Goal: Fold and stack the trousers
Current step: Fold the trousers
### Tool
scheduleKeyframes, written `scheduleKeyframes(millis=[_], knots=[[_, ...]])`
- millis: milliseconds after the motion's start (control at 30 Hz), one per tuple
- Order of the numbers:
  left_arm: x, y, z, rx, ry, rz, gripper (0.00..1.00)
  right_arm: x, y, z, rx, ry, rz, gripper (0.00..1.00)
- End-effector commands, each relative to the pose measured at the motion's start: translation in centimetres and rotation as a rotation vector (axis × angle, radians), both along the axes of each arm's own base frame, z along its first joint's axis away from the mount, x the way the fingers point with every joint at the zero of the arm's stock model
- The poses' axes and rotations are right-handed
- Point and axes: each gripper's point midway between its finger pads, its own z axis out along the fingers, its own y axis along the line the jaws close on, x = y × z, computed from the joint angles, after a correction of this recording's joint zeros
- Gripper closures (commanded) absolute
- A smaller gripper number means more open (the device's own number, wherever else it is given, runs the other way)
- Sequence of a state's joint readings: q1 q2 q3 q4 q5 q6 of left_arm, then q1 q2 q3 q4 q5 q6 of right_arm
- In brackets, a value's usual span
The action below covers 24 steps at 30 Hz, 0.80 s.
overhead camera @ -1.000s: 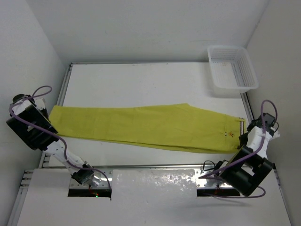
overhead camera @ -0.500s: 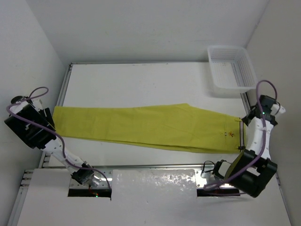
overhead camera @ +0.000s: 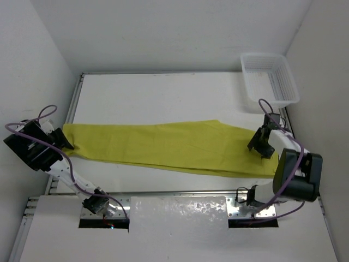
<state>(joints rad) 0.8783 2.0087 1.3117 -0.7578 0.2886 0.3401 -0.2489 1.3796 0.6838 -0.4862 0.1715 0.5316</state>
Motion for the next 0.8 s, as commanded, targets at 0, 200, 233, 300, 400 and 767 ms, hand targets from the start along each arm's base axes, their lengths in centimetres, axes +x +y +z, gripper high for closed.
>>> scheduleKeyframes(millis=[0, 200, 233, 300, 400, 767], knots=[[-2.8, -4.5, -3.9, -0.150, 0.081, -0.052, 0.63, 1.5, -0.3, -0.8, 0.010, 0.031, 0.002, 0.41], [-1.8, -3.5, -2.6, -0.111, 0.027, -0.063, 1.00, 3.1, -1.2, -1.8, -0.005, 0.073, 0.035, 0.42], [-1.5, -3.0, -1.7, -0.086, 0.008, -0.065, 1.00, 3.6, -1.3, -1.6, -0.011, 0.062, 0.040, 0.42], [-0.5, -1.8, 0.2, -0.049, -0.037, -0.077, 1.00, 4.4, -1.2, -1.3, -0.012, 0.039, 0.054, 0.42], [2.5, -0.4, 6.2, 0.042, -0.206, -0.126, 1.00, 6.1, -0.3, -0.6, -0.024, -0.004, 0.107, 0.42], [11.1, -11.4, 22.8, 0.102, -0.604, -0.613, 1.00, 10.1, 4.1, 3.6, 0.013, -0.140, 0.238, 0.40]])
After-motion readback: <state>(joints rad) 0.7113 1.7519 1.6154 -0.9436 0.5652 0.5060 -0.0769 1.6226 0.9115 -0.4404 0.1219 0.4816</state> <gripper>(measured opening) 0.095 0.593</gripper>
